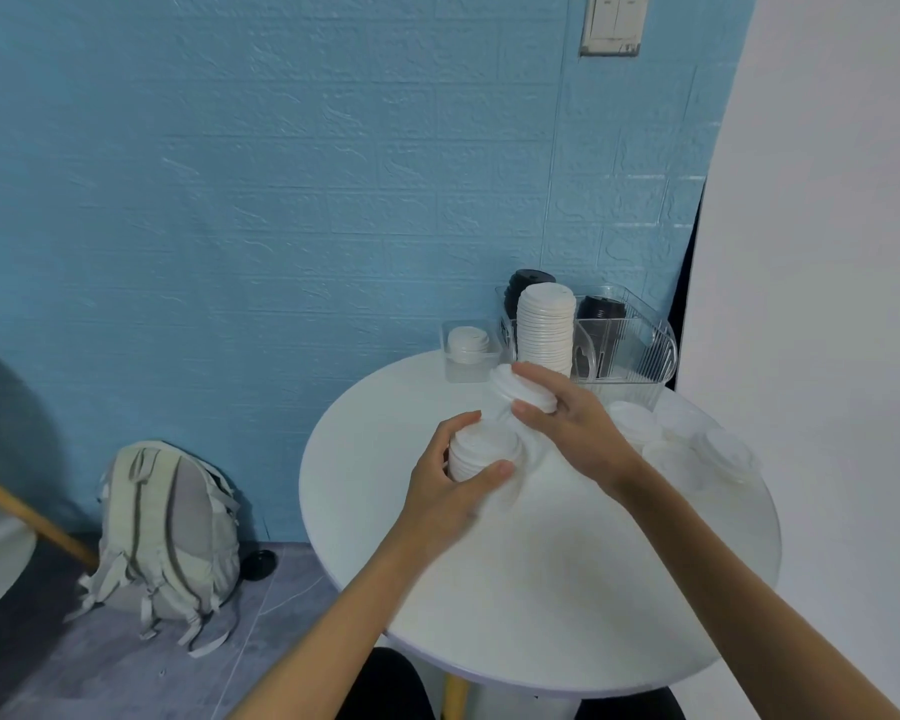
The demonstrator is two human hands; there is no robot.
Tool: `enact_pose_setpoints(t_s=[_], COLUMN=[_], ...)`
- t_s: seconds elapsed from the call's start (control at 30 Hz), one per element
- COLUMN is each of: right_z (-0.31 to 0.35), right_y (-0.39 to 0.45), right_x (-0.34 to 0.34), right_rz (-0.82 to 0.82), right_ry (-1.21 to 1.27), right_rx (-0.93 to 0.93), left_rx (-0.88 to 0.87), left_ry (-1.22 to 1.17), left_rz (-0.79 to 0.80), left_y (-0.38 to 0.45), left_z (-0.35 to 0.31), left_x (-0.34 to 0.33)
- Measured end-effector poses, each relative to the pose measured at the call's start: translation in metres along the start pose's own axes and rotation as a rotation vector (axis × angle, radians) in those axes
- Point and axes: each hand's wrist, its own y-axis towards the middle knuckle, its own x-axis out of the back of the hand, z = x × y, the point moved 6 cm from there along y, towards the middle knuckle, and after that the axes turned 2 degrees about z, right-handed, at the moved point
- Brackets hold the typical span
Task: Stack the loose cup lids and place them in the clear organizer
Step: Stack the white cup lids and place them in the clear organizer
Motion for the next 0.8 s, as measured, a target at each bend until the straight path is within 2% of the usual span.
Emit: enact_pose_setpoints(t_s=[0.2, 0.4, 0.6, 0.8], right_z=[0.005, 0.001, -0.001, -0.007], right_y=[-0.007, -0.016, -0.022, -0.020], right_x=[-0.022, -0.039, -0.046, -0.045], right_rz=[0.137, 0.224, 0.134, 0.118], right_ry=[-0.132, -0.234, -0.196, -0.125], right_rx=[0.018, 0.004, 0.027, -0.017], left_rx=[0.019, -0.028, -0.033, -0.030], left_ry=[-0.056, -0.012, 0.005, 0.002], left_rz=[-0.004, 0.005, 0.003, -0.010], left_y=[-0.003, -0.004, -0.003, -0.005], left_z=[-0.001, -0.006, -0.006, -0.006], left_x=[0.001, 0.000, 0.000, -0.002])
